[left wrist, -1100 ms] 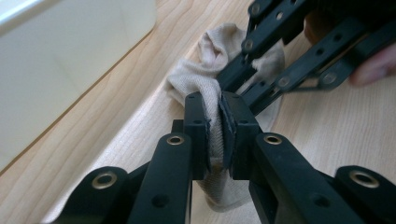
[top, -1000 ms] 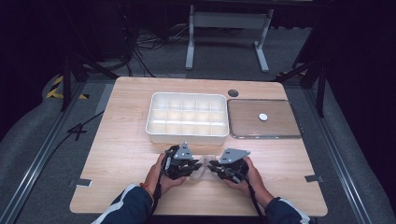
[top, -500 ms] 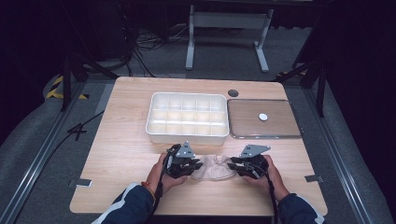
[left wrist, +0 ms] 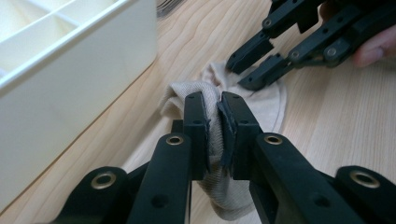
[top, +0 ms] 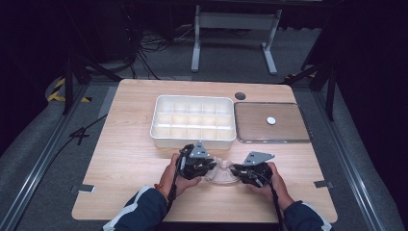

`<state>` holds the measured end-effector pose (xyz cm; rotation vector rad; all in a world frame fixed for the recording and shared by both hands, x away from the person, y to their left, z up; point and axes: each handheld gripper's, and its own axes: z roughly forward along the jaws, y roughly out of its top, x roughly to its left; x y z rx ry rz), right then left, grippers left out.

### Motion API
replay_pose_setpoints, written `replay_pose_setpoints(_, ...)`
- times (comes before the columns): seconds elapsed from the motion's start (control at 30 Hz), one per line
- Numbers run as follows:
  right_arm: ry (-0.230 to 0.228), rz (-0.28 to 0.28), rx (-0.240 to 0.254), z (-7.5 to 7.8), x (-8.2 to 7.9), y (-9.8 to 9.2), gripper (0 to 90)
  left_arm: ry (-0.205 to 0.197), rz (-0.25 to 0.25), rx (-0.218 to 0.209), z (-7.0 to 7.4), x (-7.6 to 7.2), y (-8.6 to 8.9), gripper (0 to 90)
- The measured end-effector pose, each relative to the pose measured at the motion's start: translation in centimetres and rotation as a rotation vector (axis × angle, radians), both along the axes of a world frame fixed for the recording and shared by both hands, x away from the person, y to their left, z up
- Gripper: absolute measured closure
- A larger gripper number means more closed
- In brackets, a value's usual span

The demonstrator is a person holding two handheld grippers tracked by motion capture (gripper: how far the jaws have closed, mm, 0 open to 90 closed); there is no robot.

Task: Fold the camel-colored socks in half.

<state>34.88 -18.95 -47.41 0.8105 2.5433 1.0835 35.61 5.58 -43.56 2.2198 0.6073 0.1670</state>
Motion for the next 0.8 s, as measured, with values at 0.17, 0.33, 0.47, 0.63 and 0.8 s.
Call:
replay_pose_setpoints(0.17, -0.005, 0.002, 0.001, 0.0, 0.1, 0.0, 74.2, 0.007, 0.003, 0.009, -0.5, 0.4, -1.1, 81.5)
replay_pose_setpoints(0.33, -0.01, -0.002, 0.002, 0.2, 0.0, -0.2, 66.0, -0.001, 0.003, 0.031, -0.8, 0.3, -1.6, 81.5)
replay_pose_setpoints(0.47, -0.031, -0.025, 0.026, 0.8, 0.2, -1.1, 65.8, -0.002, 0.01, 0.035, -0.7, 0.4, -1.5, 80.7)
replay_pose_setpoints(0.63, 0.01, -0.016, -0.003, 0.2, 0.6, -1.1, 67.8, -0.008, 0.021, 0.047, -0.7, 0.4, -2.0, 77.7)
replay_pose_setpoints(0.8, 0.021, -0.013, 0.004, 0.1, 0.7, -1.1, 68.2, -0.016, 0.026, 0.047, -1.0, 0.5, -2.7, 77.9)
